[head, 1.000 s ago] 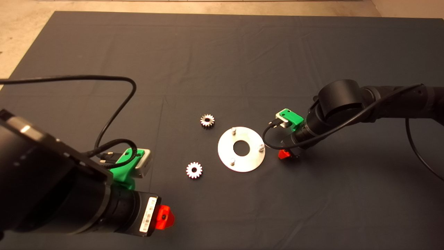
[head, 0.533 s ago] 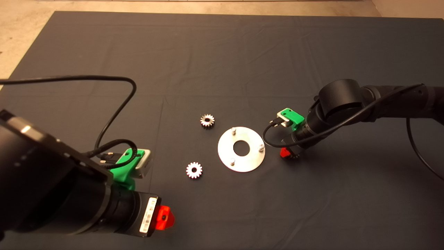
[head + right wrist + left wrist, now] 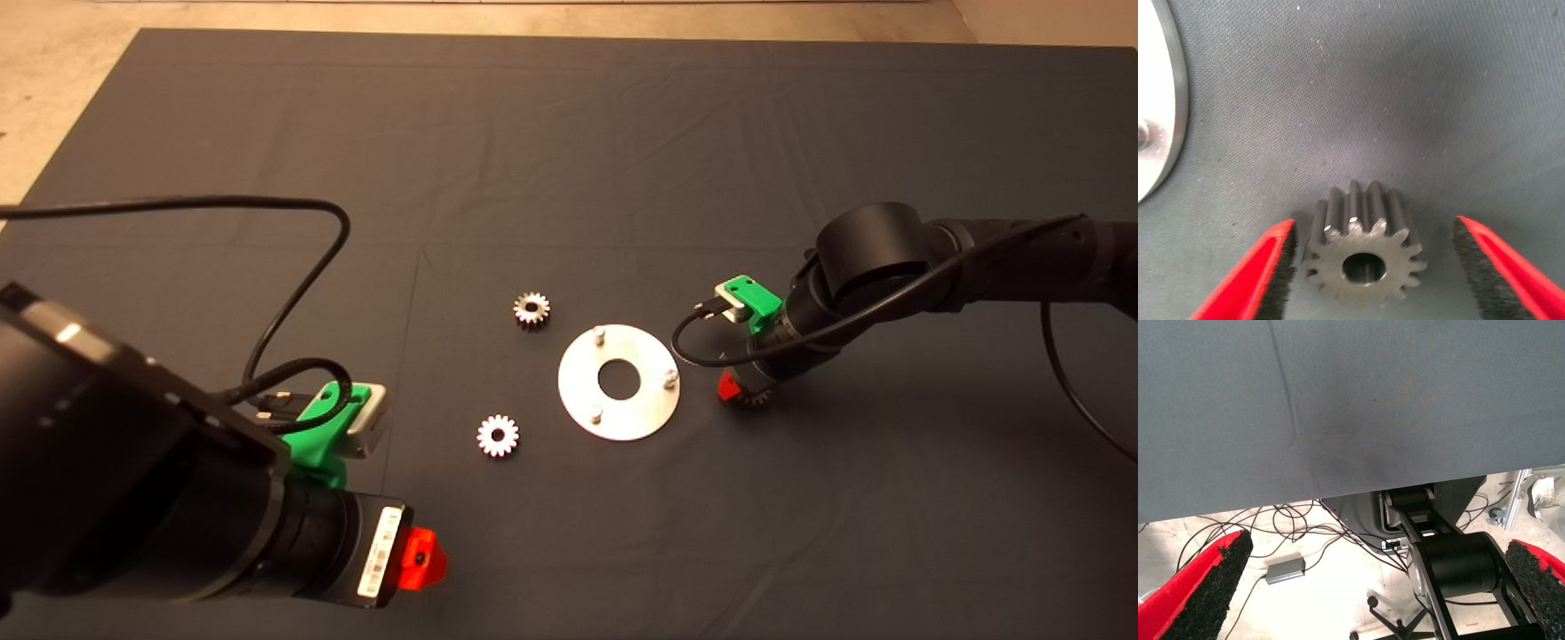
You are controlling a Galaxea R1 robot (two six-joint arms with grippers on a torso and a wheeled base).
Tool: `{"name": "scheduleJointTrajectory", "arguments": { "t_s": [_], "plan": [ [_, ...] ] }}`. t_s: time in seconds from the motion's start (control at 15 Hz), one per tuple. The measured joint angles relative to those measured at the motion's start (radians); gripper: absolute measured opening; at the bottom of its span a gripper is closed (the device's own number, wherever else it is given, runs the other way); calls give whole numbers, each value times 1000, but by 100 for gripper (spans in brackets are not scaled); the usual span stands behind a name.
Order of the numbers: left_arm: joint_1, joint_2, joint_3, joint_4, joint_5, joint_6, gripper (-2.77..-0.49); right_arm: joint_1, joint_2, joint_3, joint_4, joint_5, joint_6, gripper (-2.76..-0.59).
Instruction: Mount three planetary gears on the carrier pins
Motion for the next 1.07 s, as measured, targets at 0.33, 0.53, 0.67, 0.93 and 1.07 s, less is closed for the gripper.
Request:
{"name": "scheduleJointTrajectory", "arguments": {
  "t_s": [0.33,0.53,0.67,0.93,1.07],
  "plan": [
    [0,0,0,0,0,0,-50,-3,0,11,19,0,36,-182],
    [0,0,0,0,0,0,-50,-22,0,15,31,0,53,-190],
    [0,0,0,0,0,0,-50,-23,0,15,33,-3,60,-198],
    [0,0,1,0,0,0,-50,-27,0,15,33,-4,67,-198],
    [0,0,3,-1,0,0,-50,-31,0,15,33,-4,66,-198]
  ]
}}
